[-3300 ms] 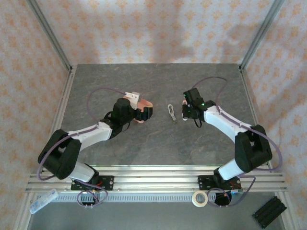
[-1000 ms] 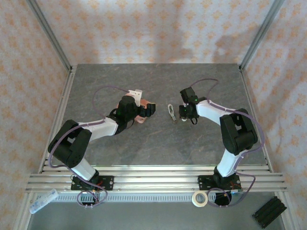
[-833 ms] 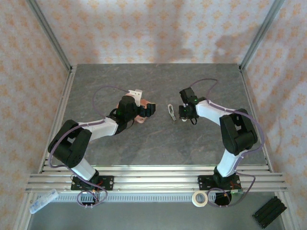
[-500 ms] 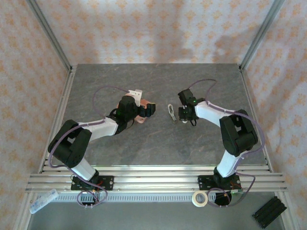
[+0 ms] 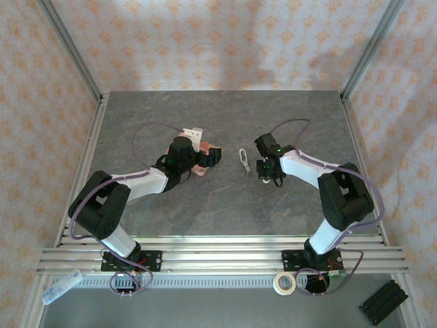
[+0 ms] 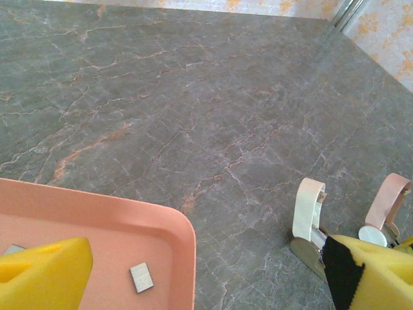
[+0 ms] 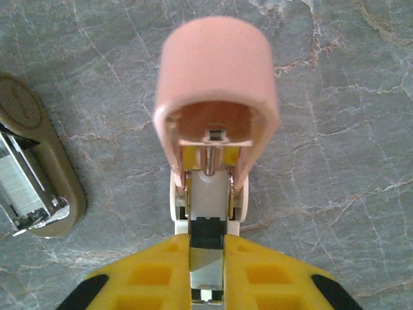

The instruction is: Load the staples into the stapler

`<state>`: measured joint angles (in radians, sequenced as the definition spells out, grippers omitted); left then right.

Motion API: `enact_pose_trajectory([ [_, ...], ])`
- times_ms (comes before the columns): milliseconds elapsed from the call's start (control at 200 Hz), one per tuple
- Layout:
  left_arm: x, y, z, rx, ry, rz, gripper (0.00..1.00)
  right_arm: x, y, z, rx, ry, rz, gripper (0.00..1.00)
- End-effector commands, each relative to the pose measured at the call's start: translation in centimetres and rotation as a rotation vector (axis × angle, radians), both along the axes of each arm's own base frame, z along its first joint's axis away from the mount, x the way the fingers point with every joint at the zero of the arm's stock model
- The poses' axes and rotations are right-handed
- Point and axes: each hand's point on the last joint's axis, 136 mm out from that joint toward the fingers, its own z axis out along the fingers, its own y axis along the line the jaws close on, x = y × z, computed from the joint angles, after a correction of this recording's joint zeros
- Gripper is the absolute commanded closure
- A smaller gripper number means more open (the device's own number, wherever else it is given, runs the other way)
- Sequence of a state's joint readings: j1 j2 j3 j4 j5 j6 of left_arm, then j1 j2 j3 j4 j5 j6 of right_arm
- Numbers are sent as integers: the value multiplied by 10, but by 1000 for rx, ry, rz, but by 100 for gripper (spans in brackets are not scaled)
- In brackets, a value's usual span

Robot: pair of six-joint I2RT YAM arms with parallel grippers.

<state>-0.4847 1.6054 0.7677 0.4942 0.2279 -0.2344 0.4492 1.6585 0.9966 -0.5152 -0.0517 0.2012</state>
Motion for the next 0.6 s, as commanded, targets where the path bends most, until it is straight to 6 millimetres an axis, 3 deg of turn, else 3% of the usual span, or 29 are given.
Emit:
enact_pose_trajectory([
  [0,-2,-1,2,19,-10,-10,8,-16,-8,-1,-34,49,-10,80],
  [410,0,-3,5,13,-12,-18,8,-8,-3,26,7,-20,-14,74],
  [596,1,-6,7,8,-9,-27,8,-6,0,39,113,-38,-36,71],
])
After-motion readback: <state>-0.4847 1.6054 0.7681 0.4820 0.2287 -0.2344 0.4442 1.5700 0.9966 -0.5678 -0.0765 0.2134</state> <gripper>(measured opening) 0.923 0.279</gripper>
